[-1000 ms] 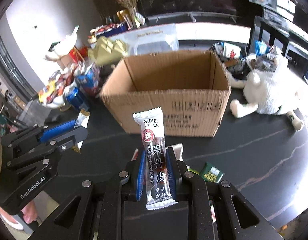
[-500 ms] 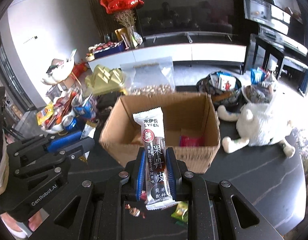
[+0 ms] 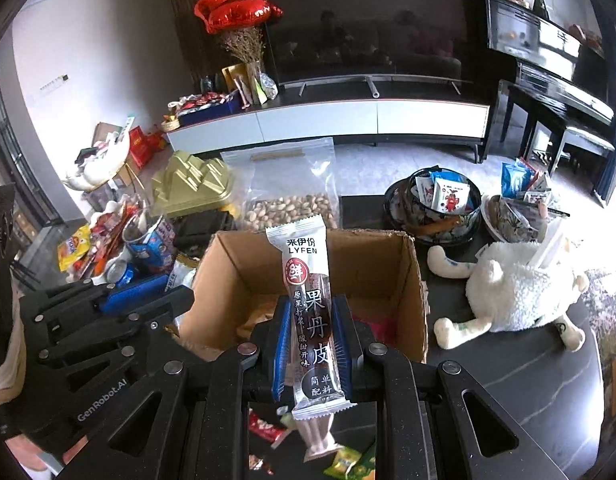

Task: Organize snacks
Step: 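Carry the candy and fruit-roll bar into the box and open both tools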

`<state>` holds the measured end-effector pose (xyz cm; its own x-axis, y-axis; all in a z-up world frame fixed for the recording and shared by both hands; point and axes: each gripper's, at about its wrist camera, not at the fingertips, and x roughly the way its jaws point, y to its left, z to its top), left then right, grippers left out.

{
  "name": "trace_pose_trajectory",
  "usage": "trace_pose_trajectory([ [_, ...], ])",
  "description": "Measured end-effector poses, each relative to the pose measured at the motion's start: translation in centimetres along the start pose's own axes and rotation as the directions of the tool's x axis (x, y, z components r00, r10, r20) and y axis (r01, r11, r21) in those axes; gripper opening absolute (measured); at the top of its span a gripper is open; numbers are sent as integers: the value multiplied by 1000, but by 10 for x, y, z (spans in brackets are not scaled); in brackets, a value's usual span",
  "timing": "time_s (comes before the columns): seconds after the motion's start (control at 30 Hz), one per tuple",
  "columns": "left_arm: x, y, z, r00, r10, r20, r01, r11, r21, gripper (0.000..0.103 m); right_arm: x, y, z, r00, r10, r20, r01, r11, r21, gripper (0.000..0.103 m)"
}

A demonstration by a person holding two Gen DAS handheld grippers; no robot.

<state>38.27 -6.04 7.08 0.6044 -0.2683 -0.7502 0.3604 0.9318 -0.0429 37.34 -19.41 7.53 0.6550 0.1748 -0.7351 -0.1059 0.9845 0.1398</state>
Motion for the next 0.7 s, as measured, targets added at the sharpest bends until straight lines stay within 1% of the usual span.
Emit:
trace_pose_trajectory([
  [0.27, 24, 2, 12, 999, 31, -9, -31, 999, 9, 22, 21, -9, 9, 1000, -7, -8, 7, 1000, 0, 22],
  [0.3, 26, 2, 13, 999, 48, -3, -48, 999, 16, 25, 23, -9, 10, 1000, -8, -6, 8, 1000, -1, 22],
  [0.33, 27, 2, 14, 999, 53, 1, -53, 998, 20, 32, 25, -9, 10, 1000, -10, -5, 10, 1000, -5, 22],
  [0.4, 28, 3, 14, 998, 69, 8, -69, 997, 24, 39, 28, -9, 10, 1000, -24, 2, 24, 1000, -15, 23],
  [0.5, 27, 6, 12, 998, 66, 7, -66, 998, 8, 39, 28, -7, 8, 999, -49, 16, 49, 998, -39, 26],
  [0.6, 23, 6, 9, 998, 62, 10, -62, 998, -7, 39, 23, -7, 6, 999, -38, 26, 39, 998, -46, 26],
  [0.7, 17, 3, 4, 998, 55, 14, -55, 998, 0, 39, 16, -5, 1, 999, -28, 30, 29, 998, -57, 26],
])
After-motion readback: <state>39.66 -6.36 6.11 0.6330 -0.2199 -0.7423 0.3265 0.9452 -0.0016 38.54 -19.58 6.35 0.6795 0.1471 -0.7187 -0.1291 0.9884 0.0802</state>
